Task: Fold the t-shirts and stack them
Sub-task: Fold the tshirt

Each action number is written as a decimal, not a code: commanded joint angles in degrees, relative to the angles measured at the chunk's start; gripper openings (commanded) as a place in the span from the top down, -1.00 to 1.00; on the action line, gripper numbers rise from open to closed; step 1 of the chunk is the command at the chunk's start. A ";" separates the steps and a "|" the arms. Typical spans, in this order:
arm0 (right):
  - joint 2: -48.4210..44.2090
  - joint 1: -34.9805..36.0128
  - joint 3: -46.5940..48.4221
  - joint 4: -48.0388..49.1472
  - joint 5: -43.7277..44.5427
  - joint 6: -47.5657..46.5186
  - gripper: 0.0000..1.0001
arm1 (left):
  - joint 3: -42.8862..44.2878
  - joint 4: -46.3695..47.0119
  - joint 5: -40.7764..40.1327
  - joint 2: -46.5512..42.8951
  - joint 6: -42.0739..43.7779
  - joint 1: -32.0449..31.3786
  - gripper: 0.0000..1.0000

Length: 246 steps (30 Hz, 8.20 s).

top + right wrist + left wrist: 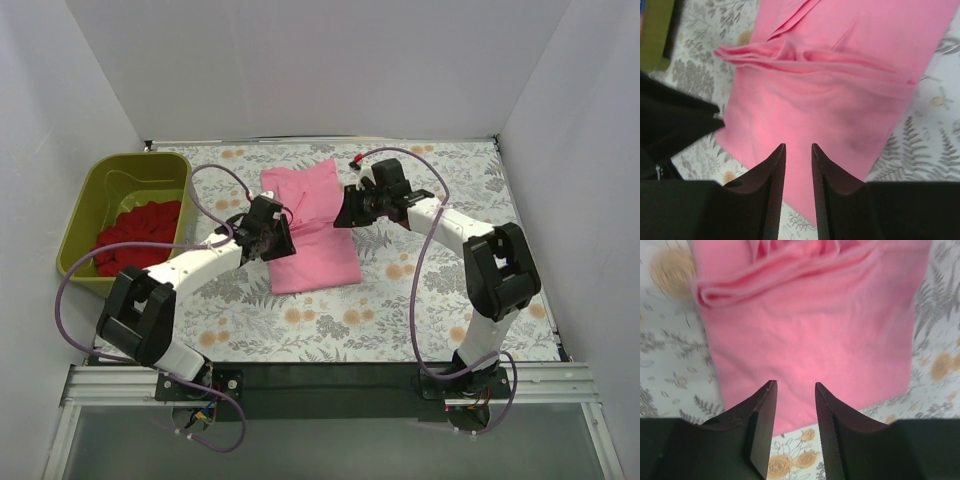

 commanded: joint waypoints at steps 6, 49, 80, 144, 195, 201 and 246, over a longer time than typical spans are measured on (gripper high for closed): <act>-8.09 1.94 -13.26 6.74 -5.34 3.62 0.41 | 10.68 1.41 1.96 11.35 6.46 7.22 0.48; -4.40 2.20 -25.74 14.30 -5.16 1.34 0.57 | 29.40 9.15 9.88 30.61 6.20 17.51 0.52; 14.68 2.21 -17.10 18.69 -22.92 4.77 0.84 | -17.08 8.36 19.09 3.90 -11.02 14.88 0.87; -23.39 5.71 -27.59 -14.88 21.73 -1.39 -0.11 | -8.13 -18.80 -2.08 4.32 -28.34 -17.12 0.28; -42.25 18.37 -39.63 -44.84 18.04 9.86 0.97 | -16.56 -25.13 17.86 -12.97 -27.52 -34.77 1.00; -51.77 18.81 -32.28 -54.86 19.44 13.11 0.97 | -14.28 -27.32 16.39 -18.16 -34.05 -42.61 1.00; -3.36 11.17 25.23 -50.57 31.31 -8.07 0.97 | -1.00 -17.32 -3.13 -10.97 -14.64 -2.27 1.00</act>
